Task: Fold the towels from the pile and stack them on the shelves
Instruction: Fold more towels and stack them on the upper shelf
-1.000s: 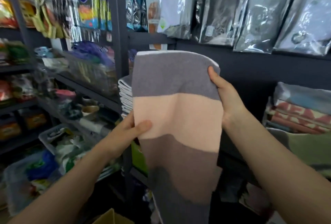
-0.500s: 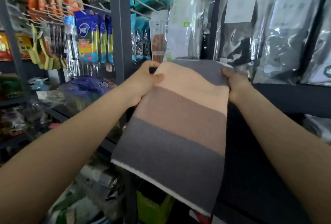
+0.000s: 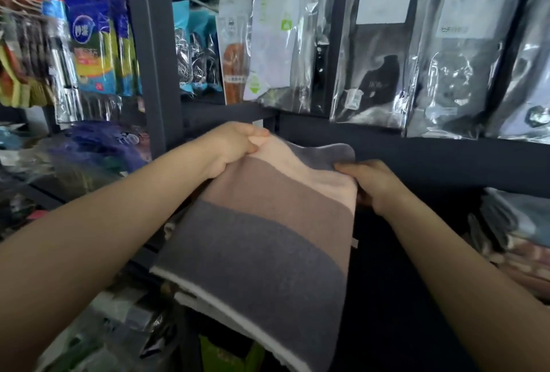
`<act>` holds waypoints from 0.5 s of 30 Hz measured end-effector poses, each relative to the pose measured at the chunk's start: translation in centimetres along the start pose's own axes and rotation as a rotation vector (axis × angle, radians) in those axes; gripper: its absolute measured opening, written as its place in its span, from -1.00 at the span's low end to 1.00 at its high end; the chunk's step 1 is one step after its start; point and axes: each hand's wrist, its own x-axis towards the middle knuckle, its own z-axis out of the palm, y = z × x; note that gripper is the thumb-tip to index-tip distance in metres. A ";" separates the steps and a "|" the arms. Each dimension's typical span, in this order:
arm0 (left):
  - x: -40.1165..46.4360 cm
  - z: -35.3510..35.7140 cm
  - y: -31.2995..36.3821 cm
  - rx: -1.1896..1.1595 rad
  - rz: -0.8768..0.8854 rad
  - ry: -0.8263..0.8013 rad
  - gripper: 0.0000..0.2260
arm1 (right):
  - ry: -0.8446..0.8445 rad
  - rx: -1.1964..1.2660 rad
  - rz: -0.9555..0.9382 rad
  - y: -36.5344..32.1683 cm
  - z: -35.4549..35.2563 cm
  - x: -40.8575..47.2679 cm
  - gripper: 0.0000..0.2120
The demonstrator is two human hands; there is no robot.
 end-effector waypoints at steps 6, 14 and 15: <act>3.0 0.2 1.6 0.195 0.164 0.128 -0.58 | 0.210 0.270 -0.029 -2.6 0.9 3.3 -0.81; 0.5 0.4 -0.8 0.725 0.199 -0.079 -0.57 | 0.243 -0.505 -0.222 -0.5 2.3 1.1 -0.46; -0.6 0.0 -0.9 0.689 0.273 -0.032 -0.62 | 0.203 -0.533 -0.353 -1.2 2.7 -0.6 -0.53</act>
